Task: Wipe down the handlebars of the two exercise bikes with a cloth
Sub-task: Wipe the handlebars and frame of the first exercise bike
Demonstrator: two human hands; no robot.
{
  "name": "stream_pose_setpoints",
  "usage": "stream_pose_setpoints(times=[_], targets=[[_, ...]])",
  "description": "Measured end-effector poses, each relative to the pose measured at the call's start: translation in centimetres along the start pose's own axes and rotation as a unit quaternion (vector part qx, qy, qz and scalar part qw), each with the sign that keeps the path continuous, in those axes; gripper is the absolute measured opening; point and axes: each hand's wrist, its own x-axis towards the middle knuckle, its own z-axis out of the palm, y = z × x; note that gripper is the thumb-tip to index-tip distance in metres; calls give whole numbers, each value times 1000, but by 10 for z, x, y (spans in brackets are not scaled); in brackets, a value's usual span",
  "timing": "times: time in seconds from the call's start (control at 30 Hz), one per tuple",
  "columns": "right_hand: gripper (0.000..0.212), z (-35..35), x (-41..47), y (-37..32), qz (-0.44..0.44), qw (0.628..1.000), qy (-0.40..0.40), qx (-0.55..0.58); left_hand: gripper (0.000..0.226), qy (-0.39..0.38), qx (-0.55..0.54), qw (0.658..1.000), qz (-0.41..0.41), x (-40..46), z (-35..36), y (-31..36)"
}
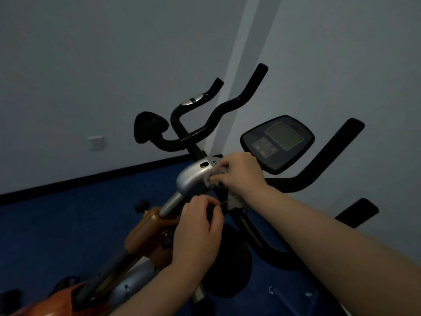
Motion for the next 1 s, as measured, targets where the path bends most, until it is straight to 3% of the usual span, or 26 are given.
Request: stream_pose_setpoints(times=[0.07, 0.17, 0.27, 0.37, 0.57, 0.7, 0.9, 1.0], targets=[[26, 1, -8, 1, -17, 1000, 26, 2, 6, -1, 4, 1000, 2, -2, 0, 2], [16, -12, -24, 9, 4, 984, 135, 115, 9, -6, -8, 1000, -5, -3, -3, 2], [13, -23, -57, 23, 39, 969, 224, 94, 12, 8, -40, 999, -27, -10, -3, 3], [16, -5, -94, 27, 77, 976, 189, 80, 12, 29, -31, 999, -4, -22, 1, 6], [13, 21, -127, 25, 104, 978, 152, 97, 21, 34, 119, 987, 101, -26, 10, 24], [13, 16, -159, 39, 49, 984, 162, 61, 21, 10, 119, 985, 127, -27, 21, 37], [13, 0, -188, 87, -161, 965, 187, -91, 15, -28, 147, 977, 153, -20, 26, 38], [9, -32, -175, 125, -152, 945, 269, -112, 14, -30, 163, 974, 154, -20, 26, 36]])
